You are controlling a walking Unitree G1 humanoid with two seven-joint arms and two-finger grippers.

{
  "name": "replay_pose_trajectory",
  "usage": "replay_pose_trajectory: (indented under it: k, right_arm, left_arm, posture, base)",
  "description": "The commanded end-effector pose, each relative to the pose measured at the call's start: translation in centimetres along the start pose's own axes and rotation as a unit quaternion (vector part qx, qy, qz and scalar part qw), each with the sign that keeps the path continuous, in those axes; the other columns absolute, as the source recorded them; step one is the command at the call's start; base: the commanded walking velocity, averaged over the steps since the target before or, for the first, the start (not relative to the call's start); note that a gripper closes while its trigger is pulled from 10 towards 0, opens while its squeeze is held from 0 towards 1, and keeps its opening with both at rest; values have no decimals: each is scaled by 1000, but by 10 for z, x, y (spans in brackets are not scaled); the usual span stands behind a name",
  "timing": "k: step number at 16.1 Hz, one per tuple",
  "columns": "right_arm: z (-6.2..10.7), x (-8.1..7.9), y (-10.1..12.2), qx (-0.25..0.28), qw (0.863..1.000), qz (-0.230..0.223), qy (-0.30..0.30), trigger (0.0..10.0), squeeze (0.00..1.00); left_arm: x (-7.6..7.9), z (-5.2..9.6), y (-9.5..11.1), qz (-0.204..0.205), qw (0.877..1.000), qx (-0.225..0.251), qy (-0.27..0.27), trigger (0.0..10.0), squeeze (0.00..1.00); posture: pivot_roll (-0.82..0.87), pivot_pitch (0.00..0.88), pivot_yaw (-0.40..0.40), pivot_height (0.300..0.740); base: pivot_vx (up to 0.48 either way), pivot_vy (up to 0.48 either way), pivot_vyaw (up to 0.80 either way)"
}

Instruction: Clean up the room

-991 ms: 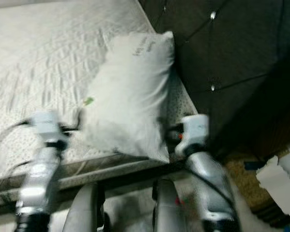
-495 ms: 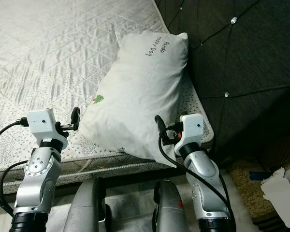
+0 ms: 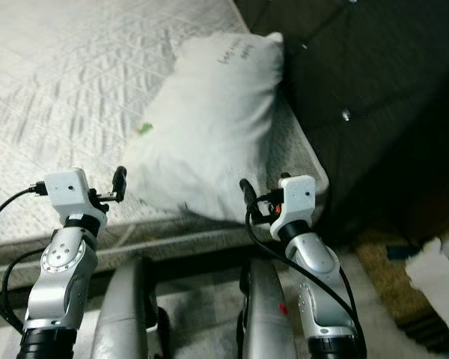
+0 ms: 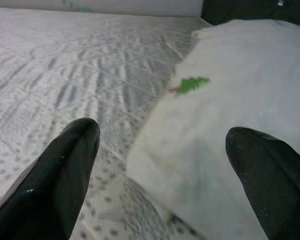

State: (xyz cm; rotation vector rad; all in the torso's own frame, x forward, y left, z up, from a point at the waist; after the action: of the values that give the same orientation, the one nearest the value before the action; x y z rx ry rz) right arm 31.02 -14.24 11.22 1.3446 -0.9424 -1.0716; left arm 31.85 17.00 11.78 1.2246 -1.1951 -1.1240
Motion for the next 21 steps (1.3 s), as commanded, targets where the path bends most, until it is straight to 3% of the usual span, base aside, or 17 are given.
replay_pose_trajectory:
  k: [1, 4, 9, 18, 21]
  right_arm:
    - [-2, -2, -7, -20, 1000, -6, 7, 10000, 0]
    - [-12, 2, -8, -36, 999, -21, 7, 10000, 0]
    - [-27, -3, -3, -31, 999, 9, 13, 10000, 0]
    - [-29, 0, -5, -36, 999, 10, 10, 10000, 0]
    - [-29, 1, -6, -39, 999, 10, 9, 10000, 0]
  left_arm:
    - [-2, 0, -3, -1, 1000, -5, 6, 10000, 0]
    - [-2, 0, -1, 0, 1000, -3, 9, 10000, 0]
    - [-2, 0, 5, -5, 1000, 12, 3, 10000, 0]
    - [0, -1, 5, -3, 1000, 10, -2, 10000, 0]
    - [2, -1, 5, 0, 1000, 13, -9, 10000, 0]
  posture:
    - [-16, 133, 18, 526]
    - [-14, 140, 17, 526]
    - [-3, 150, 17, 526]
    - [-8, 159, 22, 526]
    - [-10, 156, 19, 526]
  base:
    - [0, 0, 0]
    - [0, 0, 0]
    - [49, 0, 0]
    - [0, 0, 0]
    - [344, 0, 0]
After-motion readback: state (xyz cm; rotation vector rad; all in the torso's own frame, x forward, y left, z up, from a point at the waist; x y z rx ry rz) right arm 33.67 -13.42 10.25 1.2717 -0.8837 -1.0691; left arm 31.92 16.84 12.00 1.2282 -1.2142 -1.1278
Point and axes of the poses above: a point about 5 cm out from each wrist's last joint towards the gripper, its own z axis pointing back from the gripper into the wrist, its own y axis along the axis of the wrist's last joint, x = y × z, the point moved 4 cm from there along -z, pointing out of the wrist towards the gripper, and after that the axes turned 2 degrees about -z, right-handed, at the moved point
